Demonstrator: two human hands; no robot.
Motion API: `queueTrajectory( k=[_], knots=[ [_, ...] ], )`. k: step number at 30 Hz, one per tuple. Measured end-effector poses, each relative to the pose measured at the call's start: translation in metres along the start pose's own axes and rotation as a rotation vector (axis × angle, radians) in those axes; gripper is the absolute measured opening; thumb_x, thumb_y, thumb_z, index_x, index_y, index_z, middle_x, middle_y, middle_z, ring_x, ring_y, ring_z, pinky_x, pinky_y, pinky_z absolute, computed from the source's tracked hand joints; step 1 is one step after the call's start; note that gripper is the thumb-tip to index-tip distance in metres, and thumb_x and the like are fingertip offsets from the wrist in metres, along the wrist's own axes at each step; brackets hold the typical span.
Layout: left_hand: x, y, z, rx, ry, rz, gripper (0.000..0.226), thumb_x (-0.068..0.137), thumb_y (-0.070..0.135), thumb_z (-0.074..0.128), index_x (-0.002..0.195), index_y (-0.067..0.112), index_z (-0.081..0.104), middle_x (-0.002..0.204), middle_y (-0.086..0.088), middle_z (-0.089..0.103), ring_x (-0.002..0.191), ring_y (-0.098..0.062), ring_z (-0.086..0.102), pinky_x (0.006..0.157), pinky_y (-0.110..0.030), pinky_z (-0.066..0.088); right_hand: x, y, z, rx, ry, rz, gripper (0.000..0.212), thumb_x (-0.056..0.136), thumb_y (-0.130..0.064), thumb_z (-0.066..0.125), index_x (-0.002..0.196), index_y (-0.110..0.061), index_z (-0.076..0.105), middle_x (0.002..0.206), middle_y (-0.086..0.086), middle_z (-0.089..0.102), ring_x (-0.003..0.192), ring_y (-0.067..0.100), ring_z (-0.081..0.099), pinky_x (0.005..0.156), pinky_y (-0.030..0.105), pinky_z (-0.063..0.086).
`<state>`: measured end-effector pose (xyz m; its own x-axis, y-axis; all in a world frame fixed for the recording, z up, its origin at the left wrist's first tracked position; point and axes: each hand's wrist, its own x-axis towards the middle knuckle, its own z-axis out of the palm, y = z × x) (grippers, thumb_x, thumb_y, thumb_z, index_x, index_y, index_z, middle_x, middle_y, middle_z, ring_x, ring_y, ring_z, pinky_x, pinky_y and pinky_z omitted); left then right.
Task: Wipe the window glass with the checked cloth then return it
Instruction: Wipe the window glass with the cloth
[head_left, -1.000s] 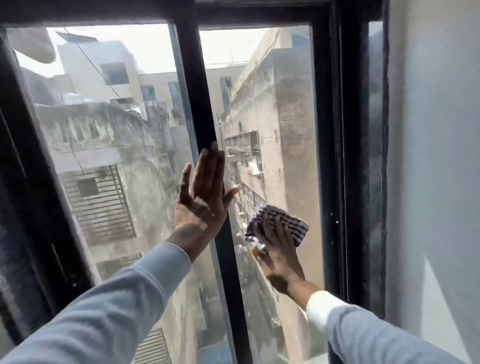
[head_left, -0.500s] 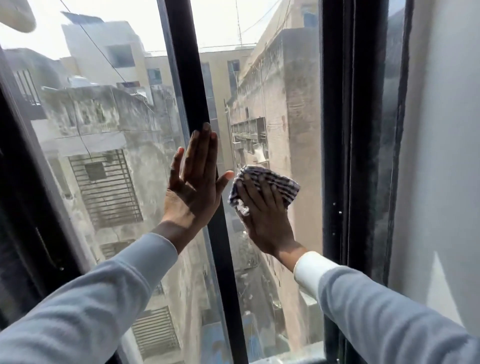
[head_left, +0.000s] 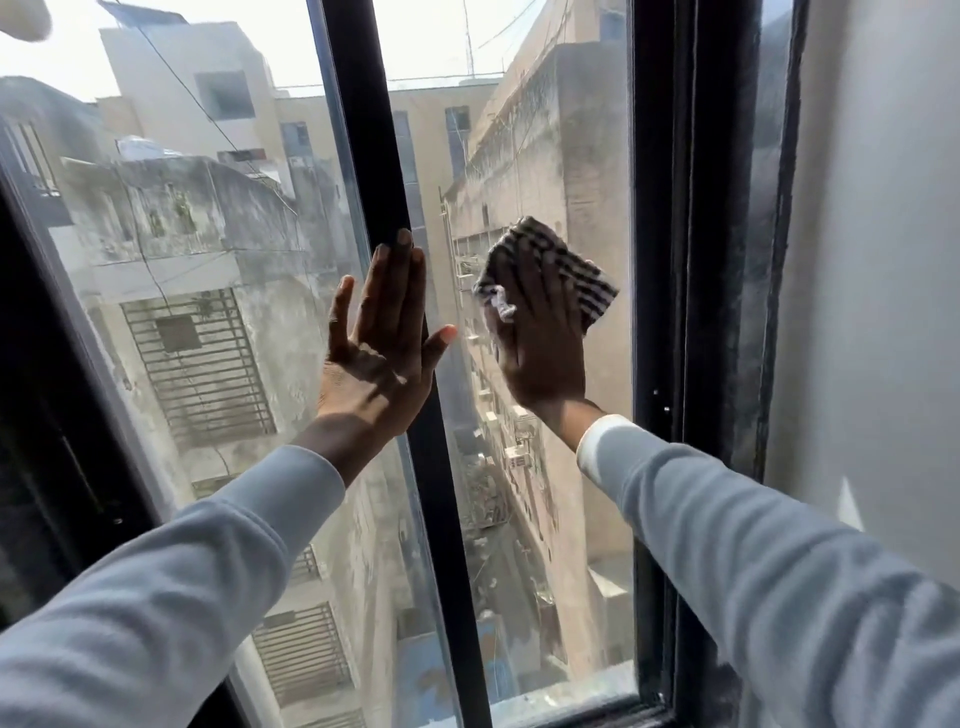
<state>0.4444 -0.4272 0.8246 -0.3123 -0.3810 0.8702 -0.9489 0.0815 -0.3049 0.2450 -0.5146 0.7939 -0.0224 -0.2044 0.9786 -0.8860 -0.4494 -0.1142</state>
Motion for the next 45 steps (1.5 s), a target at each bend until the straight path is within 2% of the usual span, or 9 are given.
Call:
queueTrajectory(
  k=[4, 7, 11, 17, 21, 29, 35, 38, 45],
  knots=[
    [0.001, -0.001, -0.002, -0.004, -0.032, -0.004, 0.076, 0.115, 0.054, 0.015, 0.175, 0.013, -0.008, 0.186, -0.006, -0.011, 0.171, -0.02, -0.013, 0.132, -0.041, -0.019, -0.044, -0.024, -0.004, 0.119, 0.138, 0.632, 0.065, 0.11, -0.039, 0.041, 0.168, -0.012, 0.031, 0.176, 0.021, 0.031, 0.162, 0.047, 0.03, 0.13, 0.068, 0.025],
    [0.0, 0.0, -0.005, -0.023, -0.058, -0.006, 0.077, 0.115, 0.055, 0.014, 0.175, 0.013, -0.008, 0.186, -0.006, -0.012, 0.172, -0.021, -0.01, 0.133, -0.043, -0.016, -0.117, -0.049, -0.001, 0.013, -0.255, 0.079, 0.068, 0.109, -0.039, 0.041, 0.172, -0.021, 0.019, 0.18, 0.012, 0.016, 0.166, 0.043, 0.018, 0.131, 0.068, 0.023],
    [0.001, 0.0, -0.005, -0.015, -0.069, -0.018, 0.08, 0.112, 0.061, 0.008, 0.176, 0.014, -0.007, 0.186, -0.004, -0.011, 0.172, -0.019, -0.008, 0.129, -0.038, -0.027, -0.007, -0.034, 0.005, -0.053, -0.111, -0.264, 0.058, 0.113, -0.038, 0.043, 0.168, -0.023, 0.033, 0.179, 0.004, 0.03, 0.166, 0.034, 0.024, 0.136, 0.05, 0.01],
    [0.001, -0.002, -0.009, -0.02, -0.109, -0.009, 0.083, 0.11, 0.065, 0.005, 0.175, 0.017, -0.014, 0.183, 0.0, -0.023, 0.169, -0.016, -0.02, 0.127, -0.04, -0.03, -0.052, -0.027, -0.003, 0.084, 0.129, 0.666, 0.067, 0.112, -0.047, 0.031, 0.172, -0.02, 0.019, 0.181, 0.011, 0.021, 0.165, 0.039, 0.024, 0.131, 0.065, 0.025],
    [-0.001, 0.001, -0.01, -0.021, -0.116, -0.019, 0.082, 0.11, 0.064, 0.002, 0.175, 0.017, -0.014, 0.182, 0.0, -0.024, 0.167, -0.018, -0.024, 0.127, -0.038, -0.03, -0.14, -0.028, 0.003, 0.037, -0.282, 0.043, 0.076, 0.111, -0.036, 0.034, 0.169, -0.042, -0.014, 0.18, -0.01, -0.023, 0.169, 0.033, 0.0, 0.133, 0.066, 0.017],
    [0.004, 0.005, -0.02, -0.158, -0.24, -0.074, 0.082, 0.109, 0.066, 0.005, 0.173, 0.023, -0.021, 0.177, 0.009, -0.037, 0.166, -0.011, -0.028, 0.139, -0.043, -0.009, -0.009, -0.074, -0.064, 0.905, -0.185, 0.65, 0.036, 0.115, -0.04, 0.046, 0.139, -0.023, 0.067, 0.127, -0.012, 0.071, 0.113, -0.025, 0.06, 0.113, 0.026, 0.045],
    [0.008, 0.024, -0.074, -0.604, -0.209, -0.24, 0.077, 0.112, 0.066, 0.022, 0.173, 0.019, 0.024, 0.182, -0.003, 0.024, 0.168, -0.02, 0.025, 0.137, -0.043, 0.025, 0.008, -0.073, -0.154, 1.728, -0.45, 1.084, 0.068, 0.112, -0.058, 0.033, 0.151, -0.009, 0.059, 0.136, 0.017, 0.074, 0.125, 0.033, 0.071, 0.103, 0.05, 0.058],
    [0.016, 0.051, -0.116, -1.078, -0.235, -0.46, 0.085, 0.108, 0.074, 0.023, 0.127, 0.002, 0.065, 0.121, -0.021, 0.067, 0.112, -0.026, 0.064, 0.107, -0.052, 0.056, 0.017, -0.081, -0.189, 1.823, -0.505, 1.038, 0.07, 0.112, -0.06, 0.031, 0.144, -0.007, 0.064, 0.127, 0.019, 0.074, 0.117, 0.037, 0.073, 0.094, 0.052, 0.063],
    [0.012, 0.067, -0.198, -1.561, -0.024, -0.766, 0.049, 0.114, 0.05, 0.045, 0.094, 0.01, 0.063, 0.091, -0.013, 0.06, 0.083, -0.026, 0.059, 0.074, -0.042, 0.051, 0.033, -0.098, -0.267, 1.854, -0.517, 0.908, 0.053, 0.108, -0.054, 0.044, 0.122, -0.012, 0.074, 0.114, 0.013, 0.078, 0.106, 0.033, 0.076, 0.091, 0.051, 0.064]
  ],
)
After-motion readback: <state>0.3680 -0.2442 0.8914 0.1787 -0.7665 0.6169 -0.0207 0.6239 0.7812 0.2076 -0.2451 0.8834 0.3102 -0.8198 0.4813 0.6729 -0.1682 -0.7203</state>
